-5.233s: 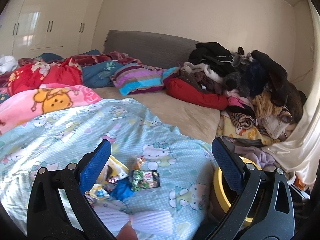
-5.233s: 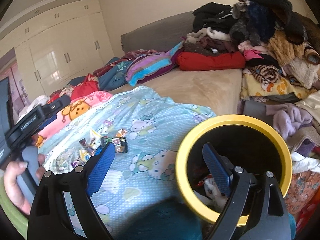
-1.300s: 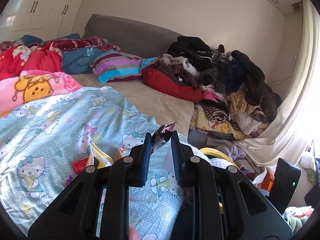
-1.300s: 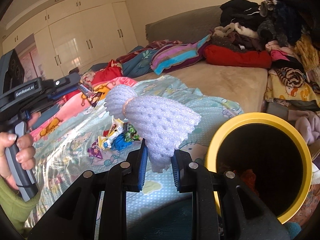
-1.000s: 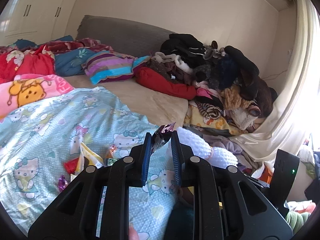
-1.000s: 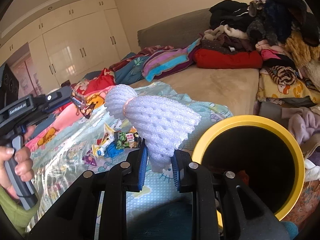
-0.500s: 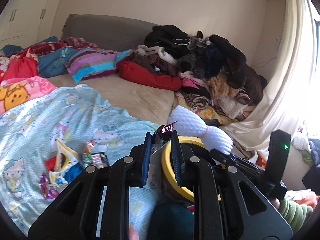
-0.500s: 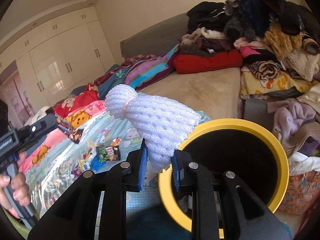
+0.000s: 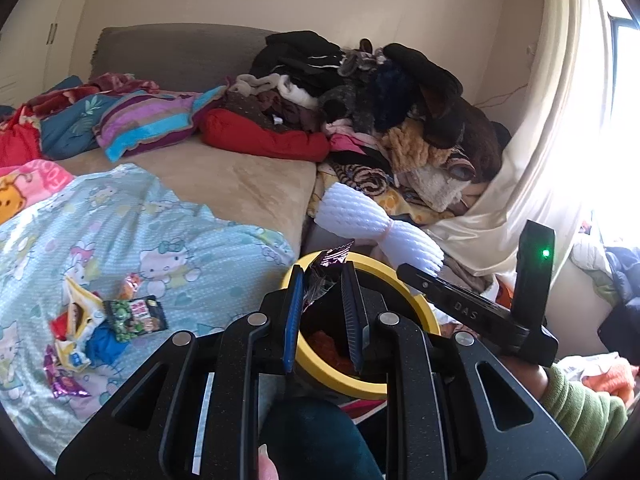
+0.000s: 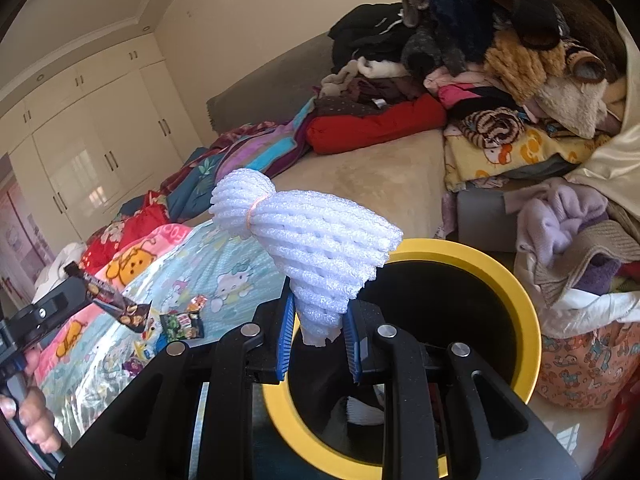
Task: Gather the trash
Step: 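Carry the wrapper and foam net over the yellow-rimmed bin with both tools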
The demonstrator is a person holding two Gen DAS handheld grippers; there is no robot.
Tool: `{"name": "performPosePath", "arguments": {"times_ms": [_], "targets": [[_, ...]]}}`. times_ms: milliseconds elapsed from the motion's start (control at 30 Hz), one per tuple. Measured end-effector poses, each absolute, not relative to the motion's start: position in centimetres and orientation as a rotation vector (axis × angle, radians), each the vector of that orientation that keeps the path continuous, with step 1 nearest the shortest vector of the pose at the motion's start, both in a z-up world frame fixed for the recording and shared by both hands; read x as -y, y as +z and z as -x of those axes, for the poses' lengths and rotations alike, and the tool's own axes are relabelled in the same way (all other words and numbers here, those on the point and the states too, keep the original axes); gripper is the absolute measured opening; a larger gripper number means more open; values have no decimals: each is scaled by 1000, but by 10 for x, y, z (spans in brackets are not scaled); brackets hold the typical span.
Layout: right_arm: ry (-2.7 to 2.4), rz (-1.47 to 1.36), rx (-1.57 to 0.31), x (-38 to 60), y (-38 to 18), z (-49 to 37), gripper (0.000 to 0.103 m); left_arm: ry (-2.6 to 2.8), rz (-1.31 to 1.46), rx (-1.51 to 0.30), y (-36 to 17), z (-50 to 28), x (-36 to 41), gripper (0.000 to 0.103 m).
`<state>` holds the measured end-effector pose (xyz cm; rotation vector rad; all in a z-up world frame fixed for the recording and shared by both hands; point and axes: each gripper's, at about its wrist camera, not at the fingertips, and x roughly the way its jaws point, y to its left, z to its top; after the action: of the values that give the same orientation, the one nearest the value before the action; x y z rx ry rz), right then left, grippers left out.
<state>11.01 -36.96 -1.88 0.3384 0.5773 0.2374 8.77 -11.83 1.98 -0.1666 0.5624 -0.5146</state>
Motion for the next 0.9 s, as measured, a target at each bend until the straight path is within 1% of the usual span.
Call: {"name": "performPosePath", "arguments": {"times_ms": [400,900], "targets": [[156,-381,-599,399,-35,-114,21,-569,142,-584,12,-88,153,14],[57,-389,-665,429,-63,-123,21,-604,125,-643,-15,-101,187,14]]}}
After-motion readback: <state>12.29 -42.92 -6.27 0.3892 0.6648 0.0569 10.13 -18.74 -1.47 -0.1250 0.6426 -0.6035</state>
